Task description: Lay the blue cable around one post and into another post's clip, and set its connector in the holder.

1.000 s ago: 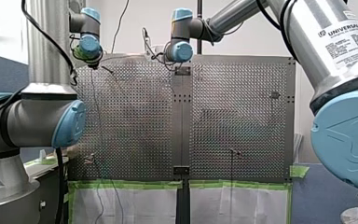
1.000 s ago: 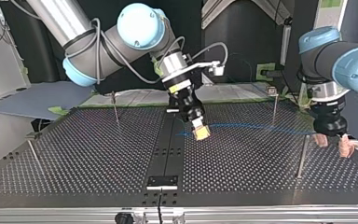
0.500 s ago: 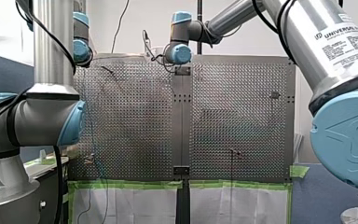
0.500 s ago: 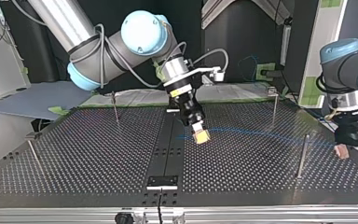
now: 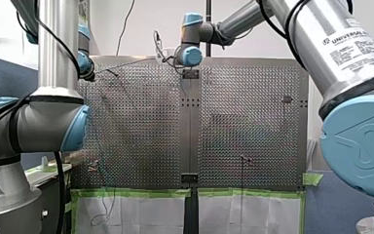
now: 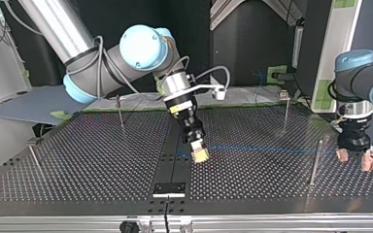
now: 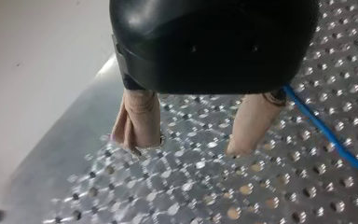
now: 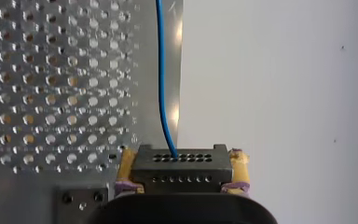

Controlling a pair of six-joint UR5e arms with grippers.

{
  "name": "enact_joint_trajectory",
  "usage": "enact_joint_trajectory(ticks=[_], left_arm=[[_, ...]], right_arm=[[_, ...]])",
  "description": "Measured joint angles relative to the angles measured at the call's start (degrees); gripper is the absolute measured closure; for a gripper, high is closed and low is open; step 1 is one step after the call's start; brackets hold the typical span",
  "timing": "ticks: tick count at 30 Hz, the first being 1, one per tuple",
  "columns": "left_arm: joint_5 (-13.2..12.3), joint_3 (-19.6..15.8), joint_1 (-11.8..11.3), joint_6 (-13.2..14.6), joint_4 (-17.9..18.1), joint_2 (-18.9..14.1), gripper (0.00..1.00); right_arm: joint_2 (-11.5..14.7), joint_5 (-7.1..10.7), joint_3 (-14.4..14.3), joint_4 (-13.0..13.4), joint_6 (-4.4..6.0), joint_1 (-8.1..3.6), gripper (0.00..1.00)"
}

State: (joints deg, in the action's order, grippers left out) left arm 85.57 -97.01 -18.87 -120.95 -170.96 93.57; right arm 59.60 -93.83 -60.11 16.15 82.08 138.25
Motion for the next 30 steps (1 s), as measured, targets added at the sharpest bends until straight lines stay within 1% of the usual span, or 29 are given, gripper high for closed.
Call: enact_joint_trajectory(ticks=[7,11,14,19,22,24,26,30], left_arm=[[-3.5,0.0,1.0,1.1,0.5,2.2,0.0],[-5.5,0.0,1.6,1.0,1.1,3.3,0.0],[-6.3,0.0,1.9,1.0,1.2,4.1,0.0],[-6.4,0.0,2.2,1.0,1.2,4.4,0.0],[-6.2,0.0,2.2,0.9,1.1,4.4,0.0],[-6.0,0.0,2.2,0.9,1.0,4.4,0.0],[-5.9,0.0,2.3,0.9,1.0,4.4,0.0],[-5.7,0.0,2.3,0.9,0.9,4.5,0.0]], right_arm=[[-0.2,-1.11,0.0,-0.4,0.63,-1.42,1.0],[-0.9,-2.49,0.0,-1.3,0.79,-2.12,1.0],[-1.7,-3.53,-0.1,-2.3,0.81,-2.69,1.0],[-2.9,-5.35,-0.4,-4.5,0.79,-3.67,1.0],[-3.2,-6.52,-1.1,-5.5,1.21,-4.53,1.0],[-3.2,-7.45,-2.1,-5.2,1.84,-5.23,1.0],[-3.2,-8.13,-3.2,-4.4,2.56,-5.85,1.0],[-3.1,-9.19,-5.3,-2.5,3.44,-6.72,1.0]])
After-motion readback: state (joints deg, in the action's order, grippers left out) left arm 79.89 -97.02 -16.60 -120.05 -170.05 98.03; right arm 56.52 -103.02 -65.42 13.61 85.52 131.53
